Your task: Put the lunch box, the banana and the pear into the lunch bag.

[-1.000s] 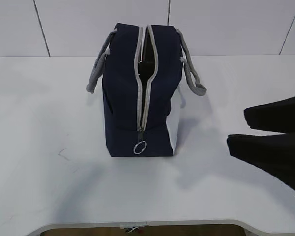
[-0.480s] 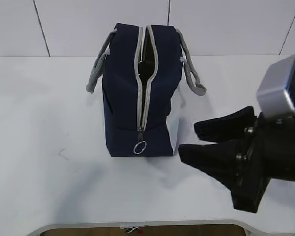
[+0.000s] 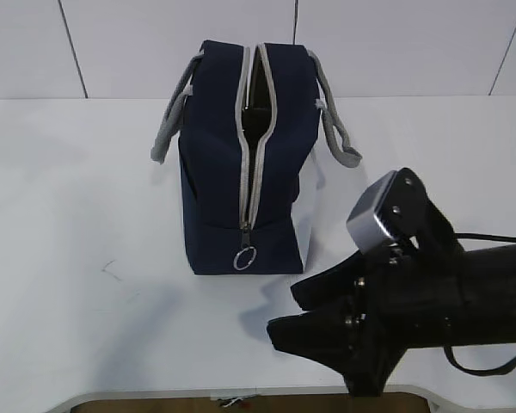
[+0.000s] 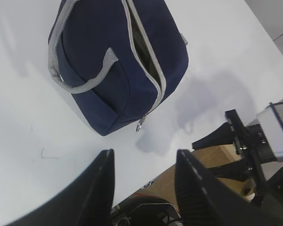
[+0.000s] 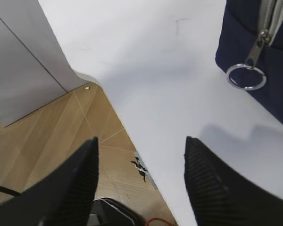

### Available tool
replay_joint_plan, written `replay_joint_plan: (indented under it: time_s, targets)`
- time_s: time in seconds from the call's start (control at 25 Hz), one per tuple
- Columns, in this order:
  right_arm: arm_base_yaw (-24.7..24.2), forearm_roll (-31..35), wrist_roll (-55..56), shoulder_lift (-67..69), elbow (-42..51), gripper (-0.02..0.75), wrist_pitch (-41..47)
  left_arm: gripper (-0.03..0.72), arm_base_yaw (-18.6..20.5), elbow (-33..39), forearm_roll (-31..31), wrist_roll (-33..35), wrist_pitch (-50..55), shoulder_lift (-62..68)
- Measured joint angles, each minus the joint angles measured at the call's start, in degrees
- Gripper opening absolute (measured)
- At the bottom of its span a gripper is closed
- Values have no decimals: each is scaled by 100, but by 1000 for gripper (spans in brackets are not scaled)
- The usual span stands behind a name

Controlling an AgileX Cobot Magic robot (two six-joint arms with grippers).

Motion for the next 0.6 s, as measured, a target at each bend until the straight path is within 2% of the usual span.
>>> replay_joint_plan:
  time_s: [0.24,0.6]
  targets:
    - [0,13,304,753,-361,549,78,320,0,0,34,0,0,0]
    - [0,35,375,1252,-691,565,99,319,0,0,34,0,0,0]
